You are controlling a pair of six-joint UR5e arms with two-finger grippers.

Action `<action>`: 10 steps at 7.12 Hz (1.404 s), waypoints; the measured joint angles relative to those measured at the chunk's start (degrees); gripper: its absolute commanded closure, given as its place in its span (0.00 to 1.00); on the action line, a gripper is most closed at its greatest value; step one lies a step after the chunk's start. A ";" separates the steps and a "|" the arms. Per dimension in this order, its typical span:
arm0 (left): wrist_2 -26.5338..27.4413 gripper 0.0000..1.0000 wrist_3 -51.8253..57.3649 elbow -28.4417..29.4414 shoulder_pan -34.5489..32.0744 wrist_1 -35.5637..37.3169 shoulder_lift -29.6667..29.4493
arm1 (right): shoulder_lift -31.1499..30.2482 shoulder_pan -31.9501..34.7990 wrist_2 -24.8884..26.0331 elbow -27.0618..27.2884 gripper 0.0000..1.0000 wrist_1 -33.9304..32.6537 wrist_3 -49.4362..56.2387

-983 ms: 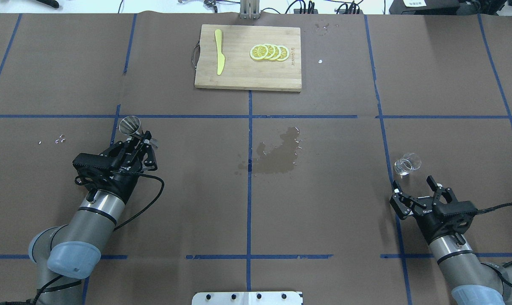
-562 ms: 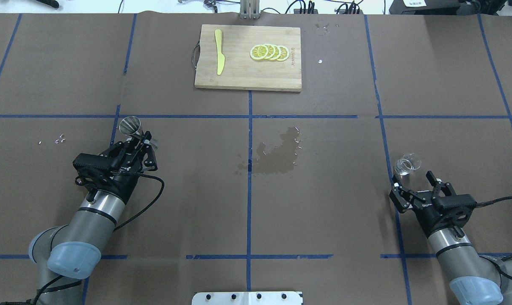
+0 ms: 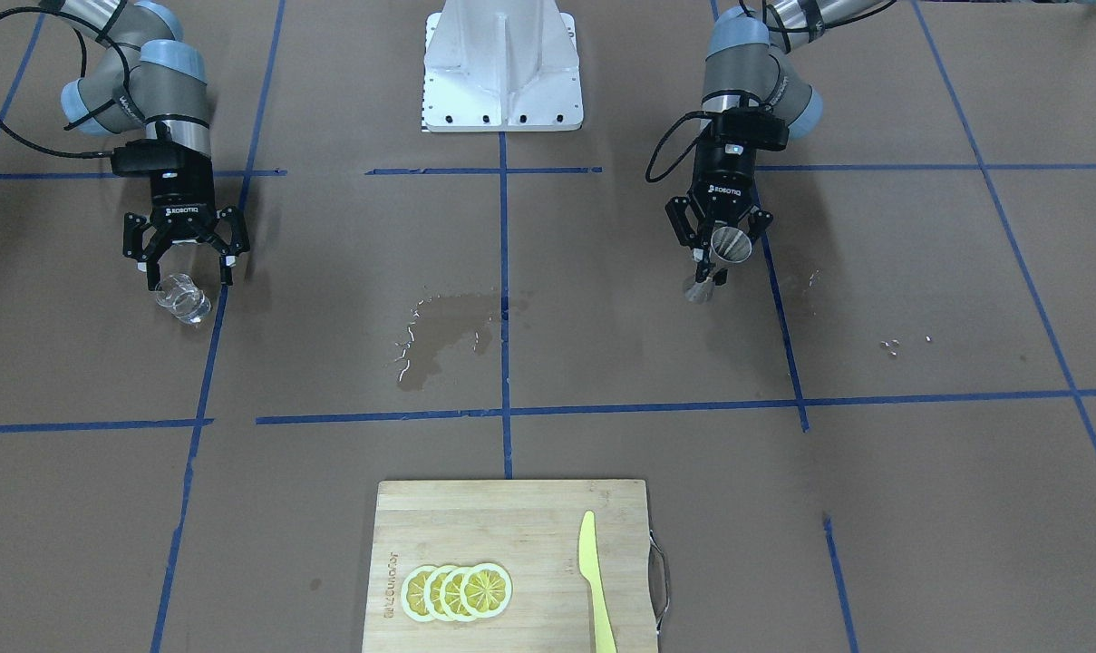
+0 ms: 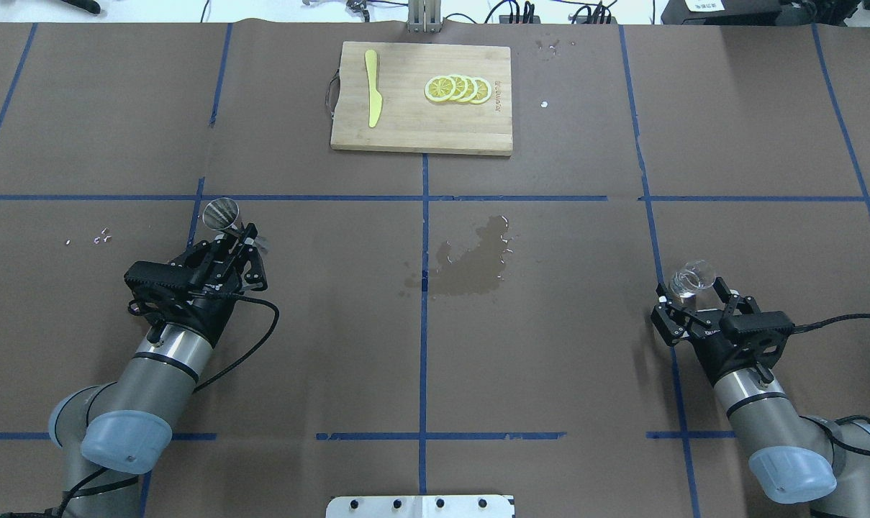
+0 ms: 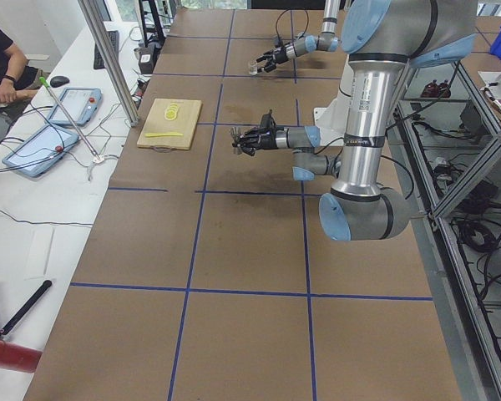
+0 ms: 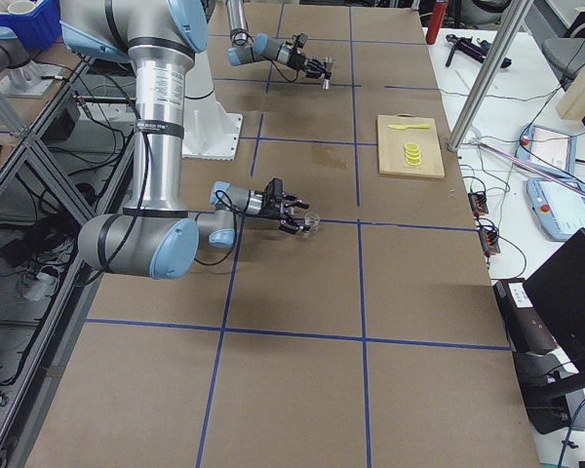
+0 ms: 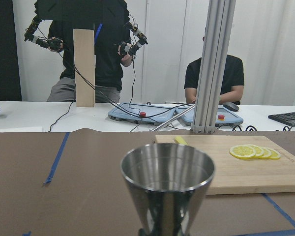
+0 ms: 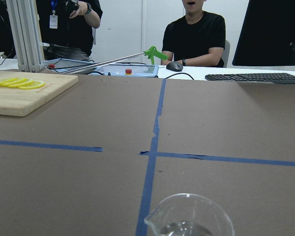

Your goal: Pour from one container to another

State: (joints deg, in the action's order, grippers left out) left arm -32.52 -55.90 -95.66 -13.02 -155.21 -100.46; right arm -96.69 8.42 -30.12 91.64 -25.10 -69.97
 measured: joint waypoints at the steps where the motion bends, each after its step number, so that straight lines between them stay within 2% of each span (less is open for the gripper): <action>1: 0.02 1.00 0.00 0.01 -0.01 0.00 0.00 | 0.28 0.43 -0.28 -0.56 0.02 0.03 0.16; 4: 0.08 1.00 0.00 0.03 0.01 0.00 0.00 | 0.59 0.91 -0.60 -2.01 0.13 0.44 0.21; 8: 0.22 1.00 0.00 -0.05 -0.01 -0.02 0.00 | 0.56 1.05 -0.95 -3.72 0.15 3.14 0.48; 9: 0.25 1.00 0.00 -0.09 -0.01 -0.06 0.00 | 0.59 1.04 -1.25 -4.53 0.19 4.82 1.43; 10: 0.26 1.00 0.00 -0.11 0.00 -0.06 0.00 | 0.71 1.04 -1.57 -4.94 0.19 5.95 2.46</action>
State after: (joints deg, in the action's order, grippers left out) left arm -32.26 -55.90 -95.77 -13.02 -155.27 -100.46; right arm -95.98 9.47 -31.69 86.71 -19.15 -67.51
